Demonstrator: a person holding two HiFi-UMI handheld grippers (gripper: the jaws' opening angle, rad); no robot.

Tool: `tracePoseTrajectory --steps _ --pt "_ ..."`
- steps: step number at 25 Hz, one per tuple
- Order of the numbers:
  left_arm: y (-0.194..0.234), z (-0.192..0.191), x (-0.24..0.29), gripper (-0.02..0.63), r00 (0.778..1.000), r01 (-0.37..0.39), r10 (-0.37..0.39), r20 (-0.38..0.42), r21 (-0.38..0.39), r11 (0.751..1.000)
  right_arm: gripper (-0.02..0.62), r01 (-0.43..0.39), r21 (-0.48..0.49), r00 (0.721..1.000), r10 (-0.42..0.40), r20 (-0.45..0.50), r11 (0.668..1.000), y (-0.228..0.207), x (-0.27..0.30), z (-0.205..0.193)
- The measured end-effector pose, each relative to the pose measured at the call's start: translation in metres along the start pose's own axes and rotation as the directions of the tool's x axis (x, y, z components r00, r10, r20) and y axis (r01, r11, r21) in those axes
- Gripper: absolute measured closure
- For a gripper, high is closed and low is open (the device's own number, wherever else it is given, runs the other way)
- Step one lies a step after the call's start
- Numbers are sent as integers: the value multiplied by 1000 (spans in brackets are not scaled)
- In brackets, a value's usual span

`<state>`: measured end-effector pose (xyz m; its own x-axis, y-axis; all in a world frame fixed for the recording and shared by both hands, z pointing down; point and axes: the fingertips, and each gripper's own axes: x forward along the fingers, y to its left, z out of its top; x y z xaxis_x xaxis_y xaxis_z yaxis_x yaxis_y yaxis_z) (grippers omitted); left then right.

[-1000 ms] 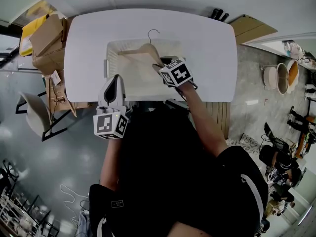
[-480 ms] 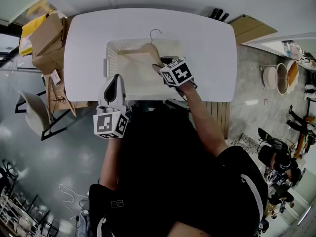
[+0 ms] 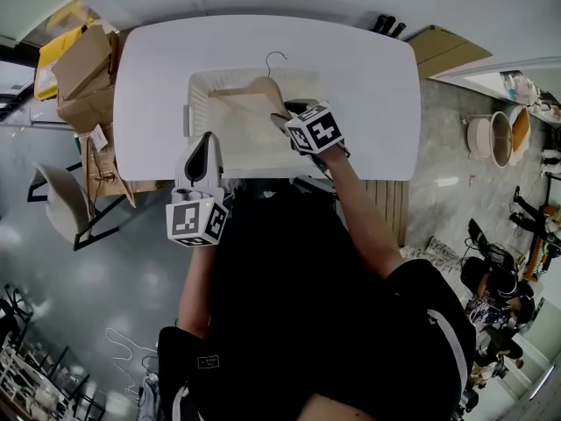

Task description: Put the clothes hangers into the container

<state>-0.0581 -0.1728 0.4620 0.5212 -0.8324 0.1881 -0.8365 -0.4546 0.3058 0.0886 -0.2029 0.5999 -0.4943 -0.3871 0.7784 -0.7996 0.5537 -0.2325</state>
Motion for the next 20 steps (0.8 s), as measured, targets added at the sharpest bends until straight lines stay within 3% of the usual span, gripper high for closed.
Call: tracePoseTrajectory --steps 20 --pt "-2 -2 -7 603 1000 21 -21 10 -6 1000 414 51 13 998 -51 26 999 -5 -16 -3"
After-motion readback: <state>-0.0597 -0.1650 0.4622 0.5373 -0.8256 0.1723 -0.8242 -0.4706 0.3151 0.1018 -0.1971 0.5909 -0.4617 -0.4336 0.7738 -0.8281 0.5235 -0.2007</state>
